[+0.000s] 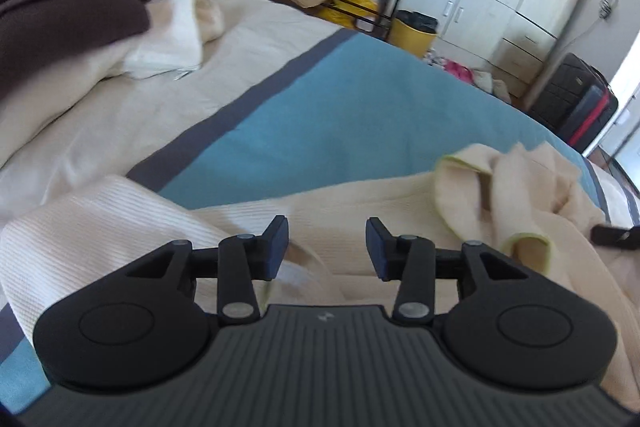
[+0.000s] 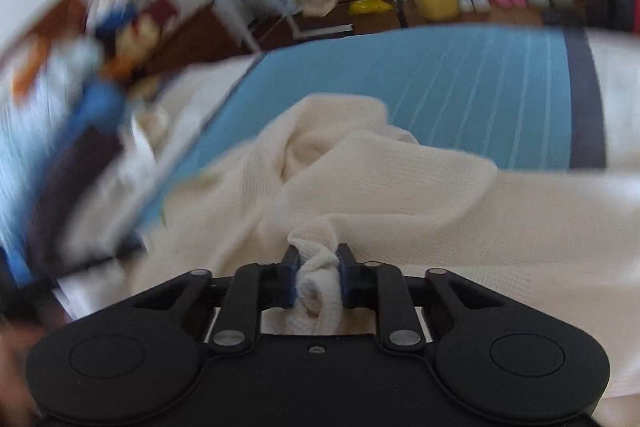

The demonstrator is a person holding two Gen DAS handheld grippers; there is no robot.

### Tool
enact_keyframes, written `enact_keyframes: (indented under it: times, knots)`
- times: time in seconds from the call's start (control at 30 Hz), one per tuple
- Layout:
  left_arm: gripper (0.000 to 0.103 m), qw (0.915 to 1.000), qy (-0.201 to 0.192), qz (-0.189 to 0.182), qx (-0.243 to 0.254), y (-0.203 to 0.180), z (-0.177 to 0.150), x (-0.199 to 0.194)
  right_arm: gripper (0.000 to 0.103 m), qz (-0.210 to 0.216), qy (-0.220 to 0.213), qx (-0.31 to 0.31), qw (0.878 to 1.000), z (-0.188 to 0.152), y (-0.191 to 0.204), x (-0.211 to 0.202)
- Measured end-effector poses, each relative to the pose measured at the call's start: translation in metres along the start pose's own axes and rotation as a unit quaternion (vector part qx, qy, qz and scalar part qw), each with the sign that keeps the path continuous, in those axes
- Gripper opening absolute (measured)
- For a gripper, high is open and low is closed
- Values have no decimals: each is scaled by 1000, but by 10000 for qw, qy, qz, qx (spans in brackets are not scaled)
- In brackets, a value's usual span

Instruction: Fold clothes

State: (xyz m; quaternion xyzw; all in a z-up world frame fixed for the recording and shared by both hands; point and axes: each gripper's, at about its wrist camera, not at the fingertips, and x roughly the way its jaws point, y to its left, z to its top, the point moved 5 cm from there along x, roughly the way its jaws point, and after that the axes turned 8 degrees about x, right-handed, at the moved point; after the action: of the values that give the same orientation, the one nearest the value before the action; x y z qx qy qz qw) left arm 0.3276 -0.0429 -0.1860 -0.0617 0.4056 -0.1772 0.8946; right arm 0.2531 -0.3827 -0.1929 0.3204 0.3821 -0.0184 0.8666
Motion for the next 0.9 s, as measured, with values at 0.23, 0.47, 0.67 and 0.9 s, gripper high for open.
enact_keyframes:
  times: [0.23,0.47,0.67,0.9]
  knots:
    - [42,9966,21,-163,-807,24,-1,-4,8,-1523,-1579,-348,9750,78,-14,-105]
    - [43,9965,-51,-509,-659,12,1,2,7,-3181,-3226,-1228,8830,124,-35,-204]
    - [48,9974,-123,-689,-163,-12,3,-2,22,-3580,-2506,-1115,8925,100,-83,-178]
    - [51,9954,-241,-849,372,-38,7,3,46,-2187,-1529,-1093,9575,69,-56,-130]
